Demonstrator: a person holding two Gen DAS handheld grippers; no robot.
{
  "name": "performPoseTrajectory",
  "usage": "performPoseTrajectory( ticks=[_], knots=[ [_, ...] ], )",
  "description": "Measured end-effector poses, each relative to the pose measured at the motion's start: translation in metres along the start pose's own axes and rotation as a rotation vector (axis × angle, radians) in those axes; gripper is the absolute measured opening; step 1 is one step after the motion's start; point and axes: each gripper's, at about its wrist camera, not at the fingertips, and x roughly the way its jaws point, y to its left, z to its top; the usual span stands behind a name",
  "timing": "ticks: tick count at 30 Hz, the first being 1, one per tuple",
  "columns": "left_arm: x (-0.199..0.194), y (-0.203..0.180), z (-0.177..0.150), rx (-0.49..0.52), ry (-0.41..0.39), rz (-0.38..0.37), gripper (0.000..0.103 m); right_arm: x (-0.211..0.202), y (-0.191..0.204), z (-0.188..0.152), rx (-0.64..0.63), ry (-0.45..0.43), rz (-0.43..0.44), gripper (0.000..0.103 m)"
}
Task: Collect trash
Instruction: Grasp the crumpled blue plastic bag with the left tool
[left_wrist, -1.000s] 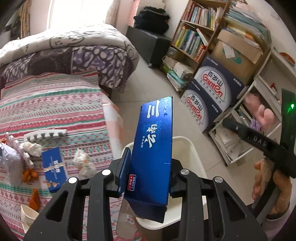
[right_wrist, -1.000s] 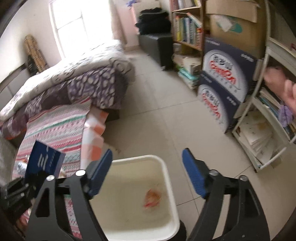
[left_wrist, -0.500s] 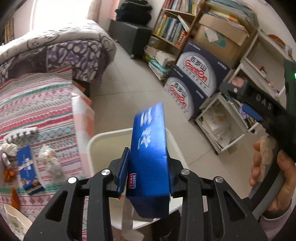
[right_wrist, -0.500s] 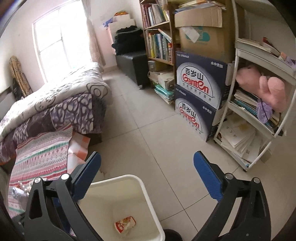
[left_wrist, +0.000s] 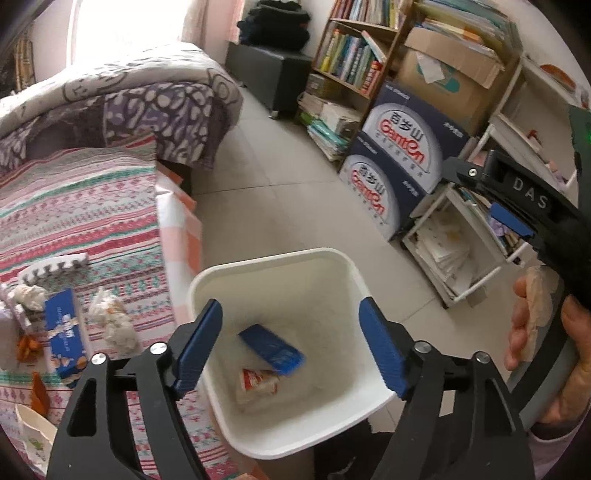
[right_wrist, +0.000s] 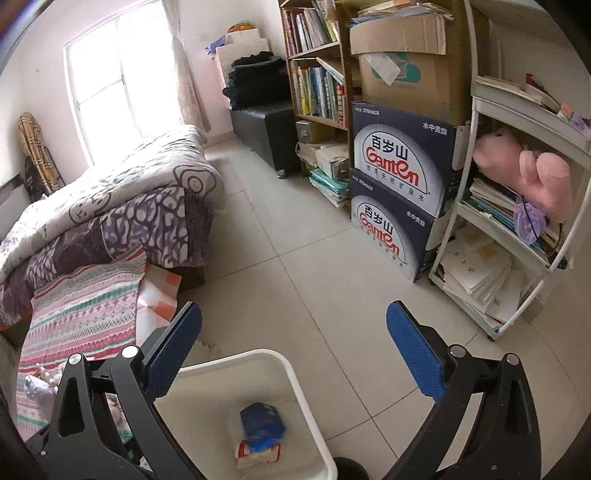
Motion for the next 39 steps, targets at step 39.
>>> performPoseTrajectory(
  ticks=[39],
  knots=[
    [-0.074, 0.269, -0.025, -0.466, 0.021, 0.703, 0.086, 0.005, 0.189, -0.051, -0.32, 0.097, 0.208, 0.096]
  ],
)
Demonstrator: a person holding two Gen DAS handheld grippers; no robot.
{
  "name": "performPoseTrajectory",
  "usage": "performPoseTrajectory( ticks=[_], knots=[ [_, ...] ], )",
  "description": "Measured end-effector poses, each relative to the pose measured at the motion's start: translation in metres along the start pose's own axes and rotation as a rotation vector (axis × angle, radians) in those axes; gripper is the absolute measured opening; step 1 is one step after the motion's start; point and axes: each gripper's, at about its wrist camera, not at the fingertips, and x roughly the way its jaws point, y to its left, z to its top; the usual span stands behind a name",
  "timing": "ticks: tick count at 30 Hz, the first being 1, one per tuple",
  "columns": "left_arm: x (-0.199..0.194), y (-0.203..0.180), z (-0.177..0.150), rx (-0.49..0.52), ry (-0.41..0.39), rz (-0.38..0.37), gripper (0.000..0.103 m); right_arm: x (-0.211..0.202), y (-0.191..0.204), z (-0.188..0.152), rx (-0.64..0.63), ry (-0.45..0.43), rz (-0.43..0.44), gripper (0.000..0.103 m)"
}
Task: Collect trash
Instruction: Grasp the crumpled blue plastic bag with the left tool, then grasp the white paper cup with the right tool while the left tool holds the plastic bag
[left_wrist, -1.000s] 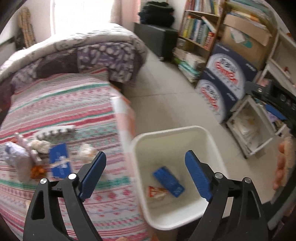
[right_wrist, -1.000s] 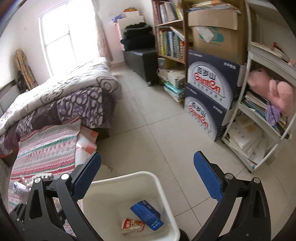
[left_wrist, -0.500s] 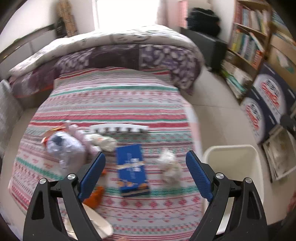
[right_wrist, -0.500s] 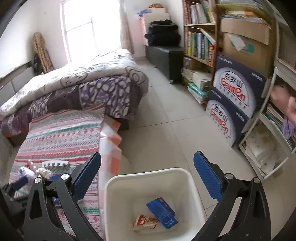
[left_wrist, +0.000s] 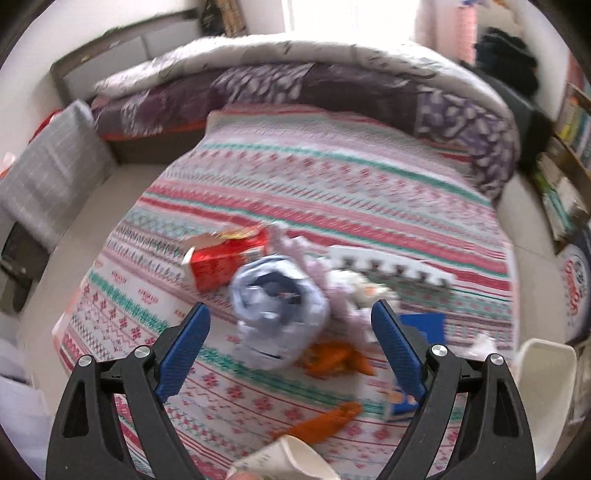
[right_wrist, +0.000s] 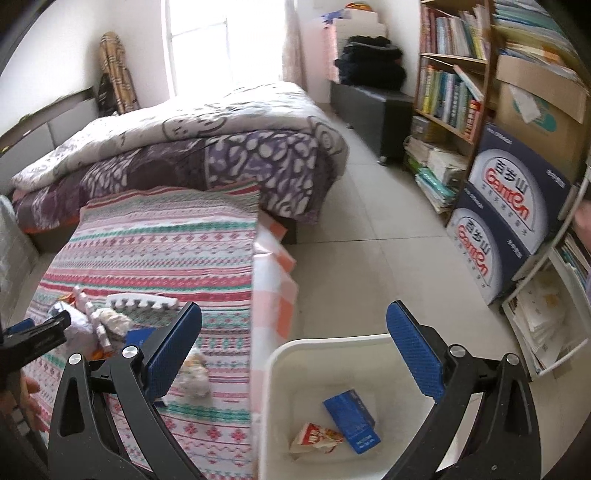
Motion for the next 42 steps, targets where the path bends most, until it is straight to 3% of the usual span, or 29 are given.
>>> performPoseTrajectory(
  ticks=[6, 8, 13, 18, 30, 36, 42],
  knots=[
    [0.036, 0.02, 0.001, -0.045, 0.094, -0.037, 0.086, 0.014, 0.036, -0.005, -0.037, 0.05, 0.069, 0.096],
    [0.043, 0.026, 0.0, -0.058, 0.104, -0.073, 0.079, 0.02, 0.049, -0.008, -0.057, 0.069, 0.087, 0.096],
    [0.043, 0.039, 0.003, -0.101, 0.123, -0.224, 0.038, 0.032, 0.08, -0.017, -0.112, 0.128, 0.157, 0.096],
    [0.036, 0.055, 0.003, -0.132, 0.127, -0.262, 0.024, 0.033, 0.109, -0.03, -0.194, 0.192, 0.285, 0.096],
    [-0.011, 0.112, 0.01, -0.22, 0.011, -0.27, 0.023, 0.011, 0.196, -0.081, -0.502, 0.333, 0.566, 0.096],
    [-0.024, 0.13, 0.004, -0.22, 0.0, -0.266, 0.023, 0.026, 0.212, -0.11, -0.47, 0.504, 0.589, 0.096],
    [-0.031, 0.141, 0.0, -0.226, -0.01, -0.277, 0.023, 0.029, 0.218, -0.128, -0.46, 0.567, 0.644, 0.096]
  ],
)
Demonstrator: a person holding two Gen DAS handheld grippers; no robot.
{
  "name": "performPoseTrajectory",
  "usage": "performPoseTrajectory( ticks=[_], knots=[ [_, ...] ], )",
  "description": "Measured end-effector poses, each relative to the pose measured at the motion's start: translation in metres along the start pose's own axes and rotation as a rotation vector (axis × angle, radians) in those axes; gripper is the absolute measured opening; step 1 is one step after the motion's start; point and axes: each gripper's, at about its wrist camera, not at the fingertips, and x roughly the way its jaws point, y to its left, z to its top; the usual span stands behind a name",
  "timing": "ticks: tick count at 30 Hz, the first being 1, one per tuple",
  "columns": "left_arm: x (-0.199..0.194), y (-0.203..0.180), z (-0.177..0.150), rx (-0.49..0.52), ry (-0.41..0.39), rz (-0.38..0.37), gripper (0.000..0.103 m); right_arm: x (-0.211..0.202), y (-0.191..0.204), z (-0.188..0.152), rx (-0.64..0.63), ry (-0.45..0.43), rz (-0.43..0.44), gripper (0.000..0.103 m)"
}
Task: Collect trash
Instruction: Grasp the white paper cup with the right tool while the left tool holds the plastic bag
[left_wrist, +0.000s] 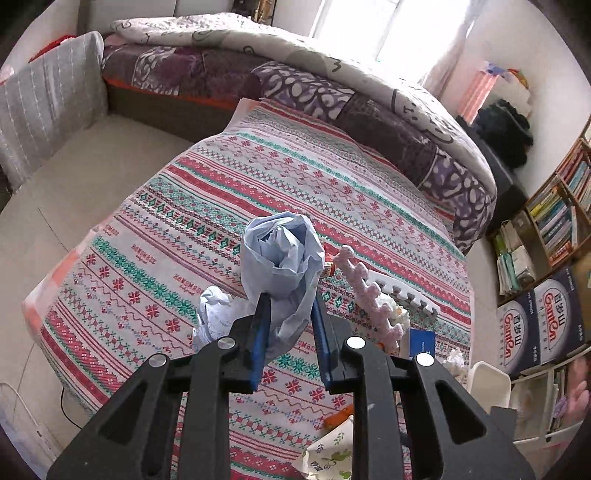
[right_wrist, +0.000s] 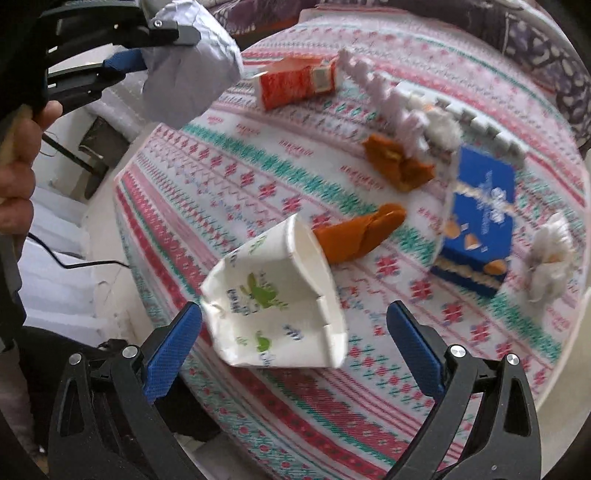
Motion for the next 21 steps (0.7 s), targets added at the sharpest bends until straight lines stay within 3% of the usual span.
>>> performPoseTrajectory(
  ticks=[11, 14, 21],
  knots=[
    [-0.014, 0.021, 0.006, -0.062, -0.02, -0.012, 0.024, 0.02, 0.033, -0.012, -0.159, -0.006, -0.162, 0.096],
    [-0.016, 0.027, 0.007, -0.081, -0.026, -0.008, 0.024, 0.02, 0.029, -0.009, -0.134, 0.003, -0.104, 0.074],
    [-0.018, 0.035, 0.009, -0.101, -0.037, 0.006, 0.024, -0.013, 0.022, 0.006, -0.064, -0.097, 0.068, 0.072]
  ],
)
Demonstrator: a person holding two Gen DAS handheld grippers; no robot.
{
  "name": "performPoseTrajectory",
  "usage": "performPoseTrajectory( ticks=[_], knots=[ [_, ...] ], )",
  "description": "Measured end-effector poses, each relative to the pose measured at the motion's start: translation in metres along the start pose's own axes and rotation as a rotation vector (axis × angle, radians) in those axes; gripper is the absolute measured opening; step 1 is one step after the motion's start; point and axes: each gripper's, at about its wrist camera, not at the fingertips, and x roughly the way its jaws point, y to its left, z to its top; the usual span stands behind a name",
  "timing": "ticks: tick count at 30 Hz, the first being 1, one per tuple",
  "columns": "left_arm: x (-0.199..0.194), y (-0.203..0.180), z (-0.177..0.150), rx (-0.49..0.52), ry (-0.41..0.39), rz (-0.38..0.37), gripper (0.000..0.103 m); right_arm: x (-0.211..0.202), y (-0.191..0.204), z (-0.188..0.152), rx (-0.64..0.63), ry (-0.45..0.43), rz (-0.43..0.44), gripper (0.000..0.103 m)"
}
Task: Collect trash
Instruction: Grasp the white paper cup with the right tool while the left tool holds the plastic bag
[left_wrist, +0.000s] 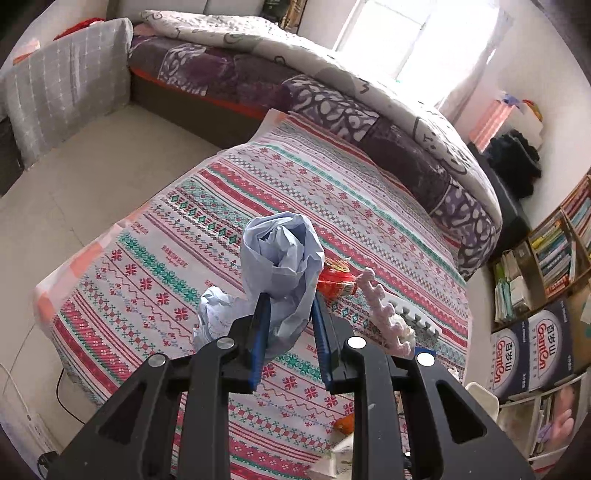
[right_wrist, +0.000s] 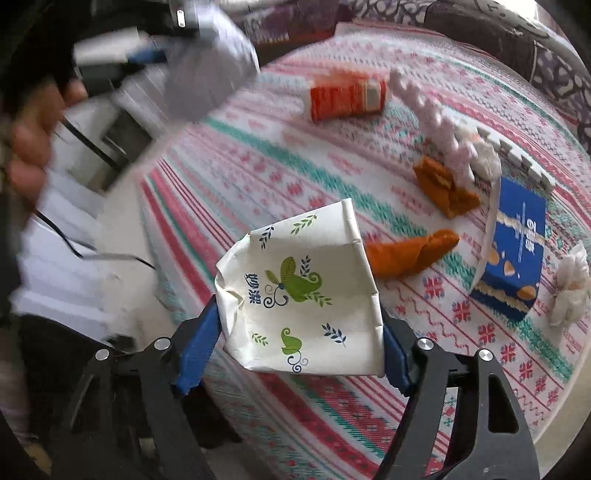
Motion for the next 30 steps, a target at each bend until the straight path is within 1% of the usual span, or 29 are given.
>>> performPoseTrajectory(
  ticks=[2, 5, 10, 13, 16, 19, 23, 27, 30],
  knots=[
    [-0.001, 0.001, 0.001, -0.005, -0.003, 0.0, 0.024, -0.012, -0.004, 0.006, 0.021, -0.039, 0.032, 0.072],
    [-0.001, 0.001, 0.001, -0.006, -0.008, 0.001, 0.024, -0.028, -0.012, 0.013, 0.046, -0.106, 0.04, 0.073],
    [-0.001, -0.003, -0.001, -0.001, -0.013, -0.005, 0.024, -0.057, -0.025, 0.024, 0.075, -0.243, -0.024, 0.073],
    [-0.002, -0.005, -0.002, 0.005, -0.019, -0.009, 0.024, -0.074, -0.037, 0.027, 0.111, -0.304, -0.069, 0.073],
    [-0.002, -0.01, -0.003, 0.016, -0.03, -0.006, 0.024, -0.086, -0.052, 0.028, 0.16, -0.35, -0.131, 0.073],
    [-0.002, -0.018, -0.006, 0.036, -0.043, -0.002, 0.024, -0.093, -0.066, 0.027, 0.209, -0.383, -0.191, 0.073],
    [-0.003, -0.035, -0.013, 0.09, -0.076, 0.018, 0.024, -0.102, -0.081, 0.022, 0.275, -0.414, -0.27, 0.073],
    [0.0, -0.051, -0.022, 0.136, -0.086, 0.022, 0.024, -0.105, -0.094, 0.023, 0.315, -0.423, -0.33, 0.073],
    [0.003, -0.065, -0.028, 0.173, -0.08, 0.018, 0.024, -0.11, -0.106, 0.021, 0.346, -0.426, -0.345, 0.073]
  ],
)
